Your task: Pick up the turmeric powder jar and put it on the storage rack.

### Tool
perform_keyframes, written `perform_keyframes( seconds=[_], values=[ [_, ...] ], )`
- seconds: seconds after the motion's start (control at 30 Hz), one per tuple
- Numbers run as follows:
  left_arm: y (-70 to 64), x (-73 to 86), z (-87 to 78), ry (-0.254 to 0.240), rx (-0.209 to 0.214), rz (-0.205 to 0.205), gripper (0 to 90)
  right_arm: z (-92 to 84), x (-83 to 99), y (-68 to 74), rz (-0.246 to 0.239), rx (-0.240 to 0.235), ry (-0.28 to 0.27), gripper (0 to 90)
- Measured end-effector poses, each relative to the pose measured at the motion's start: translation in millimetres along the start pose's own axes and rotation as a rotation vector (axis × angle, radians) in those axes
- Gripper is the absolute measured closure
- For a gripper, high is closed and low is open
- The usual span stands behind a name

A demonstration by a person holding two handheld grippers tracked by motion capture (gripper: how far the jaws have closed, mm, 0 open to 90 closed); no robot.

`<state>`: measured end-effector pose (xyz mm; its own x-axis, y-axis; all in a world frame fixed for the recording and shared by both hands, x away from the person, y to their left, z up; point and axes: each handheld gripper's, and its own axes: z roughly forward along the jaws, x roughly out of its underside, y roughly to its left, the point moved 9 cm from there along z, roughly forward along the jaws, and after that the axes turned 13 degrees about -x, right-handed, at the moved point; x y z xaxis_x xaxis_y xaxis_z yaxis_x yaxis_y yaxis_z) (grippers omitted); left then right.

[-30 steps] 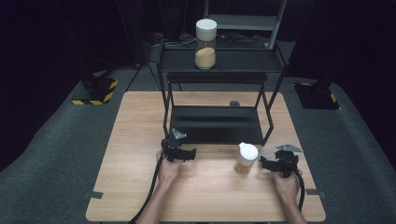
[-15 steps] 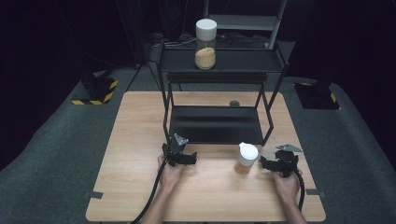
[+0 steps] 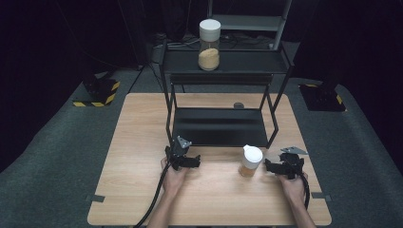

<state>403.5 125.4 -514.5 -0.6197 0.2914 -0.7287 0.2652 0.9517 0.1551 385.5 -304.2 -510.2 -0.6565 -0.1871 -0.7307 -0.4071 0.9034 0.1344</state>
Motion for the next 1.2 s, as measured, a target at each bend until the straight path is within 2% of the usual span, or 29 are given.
perform_keyframes(
  seconds=[0.07, 0.2, 0.3, 0.33, 0.37, 0.47, 0.6, 0.63, 0.8, 0.83, 0.9, 1.2],
  values=[
    [0.0, 0.1, 0.0, -0.001, 0.0, -0.001, 4.6, -1.7, 0.7, -2.9, -0.016, -0.021, 0.006, 3.0],
    [0.2, 0.0, 0.0, 0.0, 0.001, 0.001, 4.6, -6.1, 1.6, -4.2, -0.016, -0.057, 0.011, 3.6],
    [0.1, 0.0, 0.0, 0.0, 0.001, 0.0, 4.6, -10.2, 3.9, -3.1, -0.019, -0.107, 0.012, 3.1],
    [0.1, 0.0, 0.0, 0.0, 0.001, 0.0, 4.6, -10.2, 3.9, -3.1, -0.019, -0.107, 0.012, 3.1],
    [0.1, 0.1, 0.0, 0.0, 0.001, 0.0, 4.6, -13.3, 5.6, -3.0, -0.031, -0.149, 0.012, 3.7],
    [0.2, 0.1, 0.1, -0.001, 0.002, -0.001, 4.6, -18.3, 7.6, 4.0, -0.067, -0.17, 0.031, 4.2],
    [0.1, 0.2, 0.1, -0.001, 0.002, -0.002, 4.6, -22.7, 10.8, 8.8, -0.076, -0.196, 0.03, 4.5],
    [0.1, 0.2, 0.1, -0.001, 0.002, -0.003, 4.6, -25.2, 12.8, 12.0, -0.09, -0.217, 0.031, 4.5],
    [0.2, 0.1, 0.1, -0.001, 0.002, -0.002, 4.6, -27.9, 15.7, 19.0, -0.117, -0.251, 0.035, 4.4],
    [0.3, 0.1, 0.1, -0.001, 0.003, -0.002, 4.6, -28.9, 16.8, 22.3, -0.125, -0.281, 0.036, 4.0],
    [0.3, 0.1, 0.1, -0.001, 0.003, -0.002, 4.6, -29.2, 16.9, 27.8, -0.14, -0.3, 0.041, 4.0],
    [0.4, 0.1, 0.1, 0.0, 0.003, -0.001, 4.6, -26.9, 10.6, 43.1, -0.172, -0.349, 0.026, 4.6]
  ],
)
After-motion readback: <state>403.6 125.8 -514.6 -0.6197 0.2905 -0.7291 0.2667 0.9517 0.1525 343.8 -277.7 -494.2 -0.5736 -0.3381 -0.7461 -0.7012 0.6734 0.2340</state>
